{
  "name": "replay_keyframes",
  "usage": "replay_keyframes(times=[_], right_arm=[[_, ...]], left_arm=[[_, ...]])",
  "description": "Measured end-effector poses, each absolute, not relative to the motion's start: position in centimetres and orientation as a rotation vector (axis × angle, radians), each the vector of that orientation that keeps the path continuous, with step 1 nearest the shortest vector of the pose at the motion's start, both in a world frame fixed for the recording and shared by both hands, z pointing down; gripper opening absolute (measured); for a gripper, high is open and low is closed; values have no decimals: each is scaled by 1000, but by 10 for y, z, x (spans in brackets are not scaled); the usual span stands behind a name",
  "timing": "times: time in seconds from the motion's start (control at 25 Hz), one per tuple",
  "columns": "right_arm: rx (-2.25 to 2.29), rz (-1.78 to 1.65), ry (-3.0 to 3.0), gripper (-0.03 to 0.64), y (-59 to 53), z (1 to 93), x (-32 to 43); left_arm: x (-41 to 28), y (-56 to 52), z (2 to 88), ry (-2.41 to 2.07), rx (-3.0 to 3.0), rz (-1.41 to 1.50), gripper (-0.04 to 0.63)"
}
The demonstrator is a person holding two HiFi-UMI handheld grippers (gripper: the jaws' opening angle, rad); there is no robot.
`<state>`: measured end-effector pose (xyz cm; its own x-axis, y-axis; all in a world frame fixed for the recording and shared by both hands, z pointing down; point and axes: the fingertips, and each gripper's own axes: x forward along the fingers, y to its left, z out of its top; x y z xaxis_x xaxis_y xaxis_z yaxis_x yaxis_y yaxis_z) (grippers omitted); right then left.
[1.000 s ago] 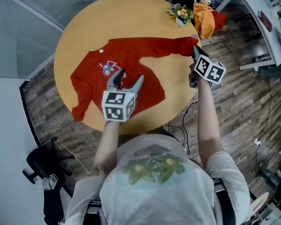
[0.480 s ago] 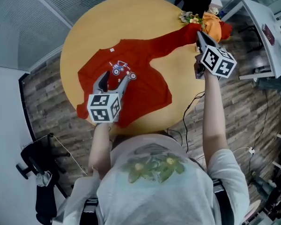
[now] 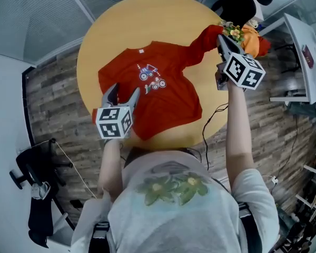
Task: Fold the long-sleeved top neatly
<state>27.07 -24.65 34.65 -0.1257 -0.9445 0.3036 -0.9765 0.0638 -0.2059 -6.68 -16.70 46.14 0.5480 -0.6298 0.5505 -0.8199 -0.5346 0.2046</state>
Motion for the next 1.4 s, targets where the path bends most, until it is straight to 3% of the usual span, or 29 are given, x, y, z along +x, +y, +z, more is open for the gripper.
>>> replay_keyframes(times=[0.64,1.12,1.4], right_arm=[[1683,616,-2455,34,-279,351,74],[1425,857,-2458,31,-276,440,-52],[1294,889,-2267,33,-251,521,-80]], left_arm=[[-166,-159,465,-1314,2246,510,296],[-223,-154,480,-1350,2190,535,296],[-248,-157,493,-1333,2173,559,296]])
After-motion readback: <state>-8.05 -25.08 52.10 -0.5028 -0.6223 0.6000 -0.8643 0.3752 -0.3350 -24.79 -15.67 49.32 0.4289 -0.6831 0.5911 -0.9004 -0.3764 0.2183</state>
